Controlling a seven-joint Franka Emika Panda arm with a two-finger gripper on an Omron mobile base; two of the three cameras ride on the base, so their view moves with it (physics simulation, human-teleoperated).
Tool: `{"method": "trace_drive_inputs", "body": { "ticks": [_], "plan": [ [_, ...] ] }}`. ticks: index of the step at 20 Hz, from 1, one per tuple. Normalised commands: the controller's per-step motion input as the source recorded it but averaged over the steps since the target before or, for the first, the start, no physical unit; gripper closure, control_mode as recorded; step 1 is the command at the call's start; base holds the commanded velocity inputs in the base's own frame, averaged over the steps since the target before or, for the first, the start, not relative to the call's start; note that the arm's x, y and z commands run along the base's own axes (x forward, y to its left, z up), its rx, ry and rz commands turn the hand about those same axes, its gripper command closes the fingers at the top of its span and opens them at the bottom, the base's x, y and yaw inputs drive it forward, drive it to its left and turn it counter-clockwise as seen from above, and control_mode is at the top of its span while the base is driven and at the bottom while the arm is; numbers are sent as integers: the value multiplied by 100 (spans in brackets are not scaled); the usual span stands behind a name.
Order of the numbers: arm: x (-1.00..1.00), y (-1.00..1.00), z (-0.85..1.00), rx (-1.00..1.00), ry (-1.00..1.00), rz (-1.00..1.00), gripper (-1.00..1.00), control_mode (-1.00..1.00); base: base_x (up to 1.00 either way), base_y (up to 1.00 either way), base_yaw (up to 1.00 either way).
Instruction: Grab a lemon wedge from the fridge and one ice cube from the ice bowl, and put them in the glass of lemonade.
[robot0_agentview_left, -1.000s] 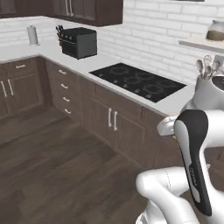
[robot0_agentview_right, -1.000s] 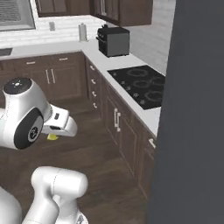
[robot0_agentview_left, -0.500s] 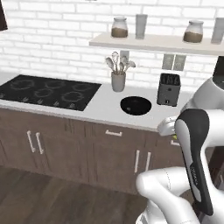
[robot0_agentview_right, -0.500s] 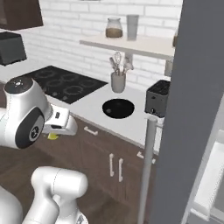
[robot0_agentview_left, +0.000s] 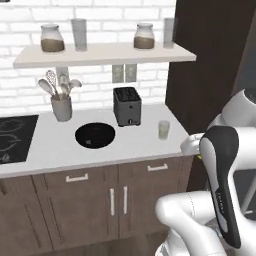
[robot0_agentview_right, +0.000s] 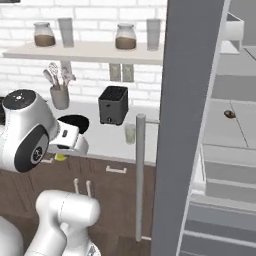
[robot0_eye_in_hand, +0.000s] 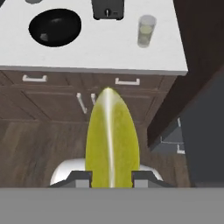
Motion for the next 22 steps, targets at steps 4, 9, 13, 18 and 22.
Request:
{"method": "trace_drive_inputs", "body": {
  "ticks": [4, 9, 13, 18, 22],
  "plan": [
    [0, 0, 0, 0, 0, 0, 100, 100, 36, 57, -27],
    [0, 0, 0, 0, 0, 0, 100, 100, 0, 74, -26],
    [0, 0, 0, 0, 0, 0, 100, 100, 28, 41, -56],
    [0, 0, 0, 0, 0, 0, 100, 100, 63, 32, -62],
    [0, 0, 0, 0, 0, 0, 100, 100, 80, 29, -26]
  ]
}}
